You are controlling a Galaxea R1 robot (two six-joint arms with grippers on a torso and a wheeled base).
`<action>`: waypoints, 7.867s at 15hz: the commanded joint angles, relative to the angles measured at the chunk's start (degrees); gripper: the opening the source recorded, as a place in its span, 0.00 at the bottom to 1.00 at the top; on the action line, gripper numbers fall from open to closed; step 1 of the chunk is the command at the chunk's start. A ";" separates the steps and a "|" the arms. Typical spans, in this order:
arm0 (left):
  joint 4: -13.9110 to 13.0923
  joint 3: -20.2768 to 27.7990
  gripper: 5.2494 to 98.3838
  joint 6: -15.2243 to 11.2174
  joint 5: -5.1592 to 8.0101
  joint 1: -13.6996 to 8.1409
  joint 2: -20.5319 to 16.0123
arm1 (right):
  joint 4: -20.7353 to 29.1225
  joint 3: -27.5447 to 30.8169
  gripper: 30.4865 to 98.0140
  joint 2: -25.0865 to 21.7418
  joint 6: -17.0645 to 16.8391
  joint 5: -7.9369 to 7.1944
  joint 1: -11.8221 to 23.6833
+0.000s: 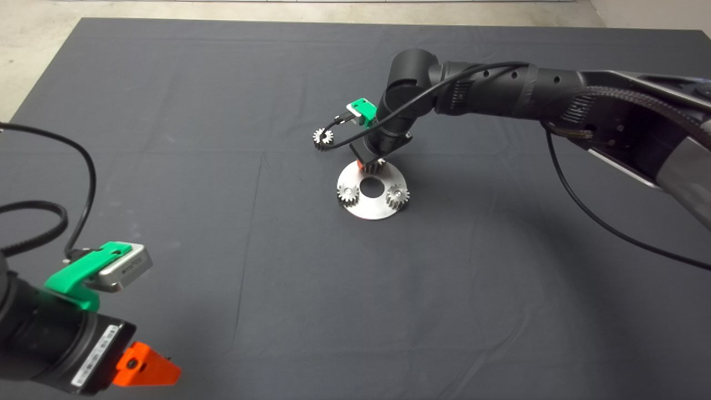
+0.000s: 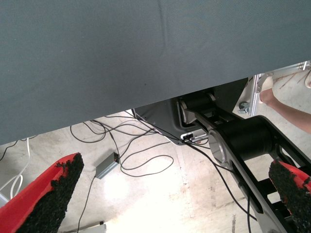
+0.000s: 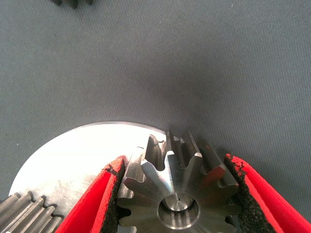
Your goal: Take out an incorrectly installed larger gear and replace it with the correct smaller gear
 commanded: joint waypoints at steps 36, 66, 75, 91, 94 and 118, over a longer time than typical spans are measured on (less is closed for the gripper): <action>-0.90 1.08 1.00 0.04 0.03 -0.40 -0.05 | 2.28 46.41 0.31 -35.09 14.79 -14.83 4.82; -0.90 1.08 1.00 0.04 0.03 -0.32 -0.05 | -5.45 46.50 0.31 -34.56 24.99 -14.32 -2.99; -0.90 1.08 1.00 0.04 0.03 -0.32 0.04 | -5.51 46.59 0.31 -34.74 25.48 -14.32 -3.17; -0.72 -1.42 1.00 4.19 -0.72 -0.46 1.54 | 2.11 57.10 0.56 -36.72 26.22 -19.50 14.46; -0.72 -7.46 1.00 4.58 -3.39 -0.67 8.49 | 9.49 58.67 0.62 -38.91 26.22 -19.50 20.74; 27.69 -51.13 1.00 11.11 -8.06 3.47 46.88 | 35.59 63.73 0.93 -42.56 26.13 -19.42 28.12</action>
